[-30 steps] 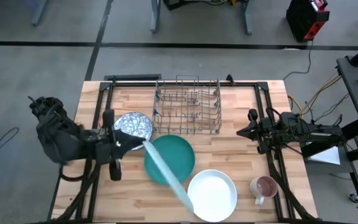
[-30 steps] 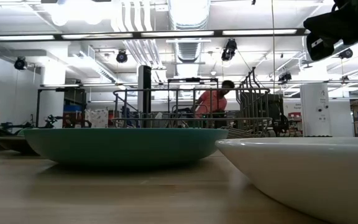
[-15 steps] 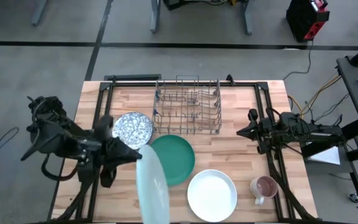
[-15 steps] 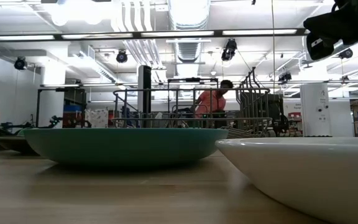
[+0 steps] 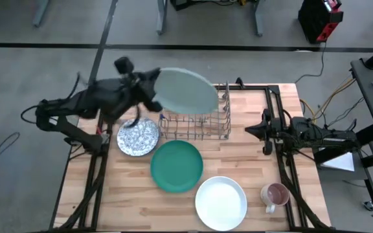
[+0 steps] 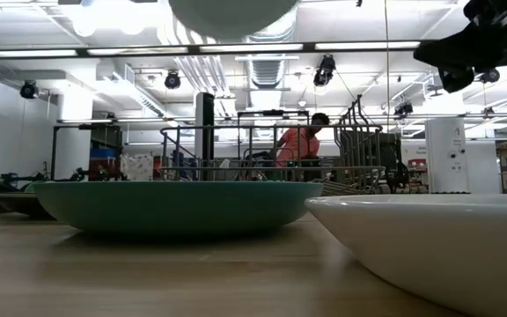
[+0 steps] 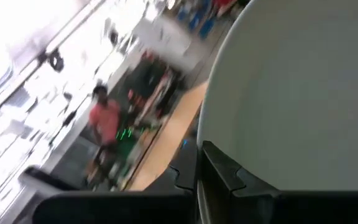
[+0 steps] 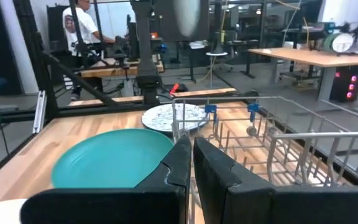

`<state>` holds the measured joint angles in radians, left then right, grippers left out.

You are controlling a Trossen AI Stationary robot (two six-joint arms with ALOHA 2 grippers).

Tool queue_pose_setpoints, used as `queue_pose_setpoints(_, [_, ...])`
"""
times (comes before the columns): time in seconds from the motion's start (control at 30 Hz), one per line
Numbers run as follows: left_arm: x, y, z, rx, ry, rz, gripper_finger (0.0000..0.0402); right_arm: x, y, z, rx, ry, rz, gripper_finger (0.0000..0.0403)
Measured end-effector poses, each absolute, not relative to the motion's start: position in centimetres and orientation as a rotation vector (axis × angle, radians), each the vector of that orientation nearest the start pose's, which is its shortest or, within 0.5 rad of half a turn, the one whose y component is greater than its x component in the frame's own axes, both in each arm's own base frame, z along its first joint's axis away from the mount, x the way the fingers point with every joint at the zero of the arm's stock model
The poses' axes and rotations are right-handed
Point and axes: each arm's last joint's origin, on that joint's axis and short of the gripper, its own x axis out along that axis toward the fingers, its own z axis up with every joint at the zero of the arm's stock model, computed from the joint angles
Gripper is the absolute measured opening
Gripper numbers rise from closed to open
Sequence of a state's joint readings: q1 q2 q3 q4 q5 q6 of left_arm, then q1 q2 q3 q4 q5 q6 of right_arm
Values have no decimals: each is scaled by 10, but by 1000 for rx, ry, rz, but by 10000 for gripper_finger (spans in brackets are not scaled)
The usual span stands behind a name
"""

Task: Sort dishes
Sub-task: Put the light blue plate into the dish rack

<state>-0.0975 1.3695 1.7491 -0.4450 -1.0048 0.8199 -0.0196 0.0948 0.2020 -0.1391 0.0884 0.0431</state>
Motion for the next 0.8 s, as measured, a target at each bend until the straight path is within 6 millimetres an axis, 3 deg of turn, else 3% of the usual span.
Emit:
queue_pose_setpoints(0.17, [274,48,468,756,500,862,0,90,-8,211,67,25,-226,11])
queue_pose_setpoints(0.33, [283,83,436,723,508,948,0,89,-11,212,47,18,-358,11])
queue_pose_setpoints(0.5, [288,96,402,734,557,959,0,88,-13,216,19,-19,-430,11])
queue_pose_setpoints(0.63, [292,102,375,768,596,972,0,85,-15,231,-15,-99,-489,11])
queue_pose_setpoints(0.8, [292,110,361,836,613,1038,0,78,-15,252,-67,-169,-503,11])
